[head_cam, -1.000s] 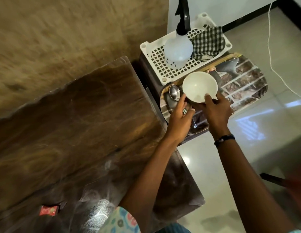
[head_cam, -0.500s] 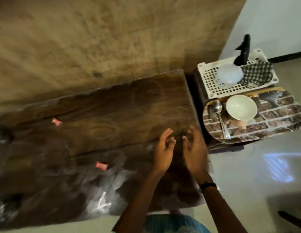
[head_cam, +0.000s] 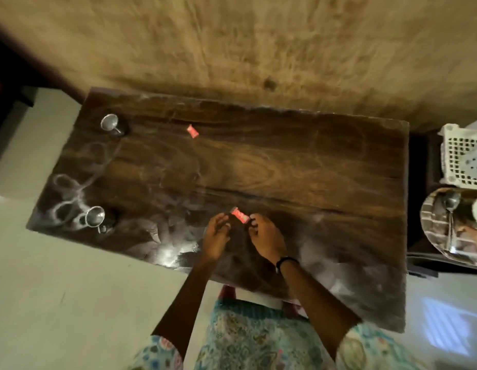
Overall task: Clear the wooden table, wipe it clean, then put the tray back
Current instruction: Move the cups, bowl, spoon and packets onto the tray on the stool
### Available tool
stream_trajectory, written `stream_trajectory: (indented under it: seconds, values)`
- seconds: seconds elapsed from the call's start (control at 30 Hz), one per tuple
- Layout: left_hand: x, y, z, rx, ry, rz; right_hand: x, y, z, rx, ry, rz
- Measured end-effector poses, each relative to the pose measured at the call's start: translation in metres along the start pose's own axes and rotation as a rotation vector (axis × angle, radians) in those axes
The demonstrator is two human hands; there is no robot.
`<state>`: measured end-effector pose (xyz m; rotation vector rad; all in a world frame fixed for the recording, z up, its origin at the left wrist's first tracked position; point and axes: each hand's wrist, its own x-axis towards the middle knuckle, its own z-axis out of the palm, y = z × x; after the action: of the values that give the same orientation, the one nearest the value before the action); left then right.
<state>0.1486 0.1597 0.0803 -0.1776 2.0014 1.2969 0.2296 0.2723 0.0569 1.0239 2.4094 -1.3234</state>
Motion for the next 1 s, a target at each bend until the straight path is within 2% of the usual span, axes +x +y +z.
stream_trajectory:
  seconds: [0.3,0.43,0.57,0.63,0.77,0.93,1.0]
  values:
    - [0.061,-0.014,-0.074,0.055,-0.119,-0.110,0.069,-0.026,0.051,-0.233,0.028,0.147]
    - [0.087,-0.022,-0.101,0.029,-0.164,-0.174,0.081,-0.036,0.071,-0.213,0.078,0.231]
    - [0.117,-0.017,-0.117,0.093,-0.204,-0.169,0.095,-0.053,0.086,-0.169,0.045,0.268]
    - [0.138,-0.007,-0.121,0.140,-0.210,-0.107,0.103,-0.068,0.091,-0.148,0.044,0.232]
    - [0.195,0.026,-0.128,0.422,-0.261,0.135,0.124,-0.103,0.091,-0.152,0.060,0.186]
    - [0.259,0.093,-0.128,0.934,-0.191,0.536,0.144,-0.125,0.085,-0.430,0.015,0.113]
    - [0.285,0.117,-0.126,1.070,-0.181,0.663,0.149,-0.131,0.083,-0.537,-0.034,0.111]
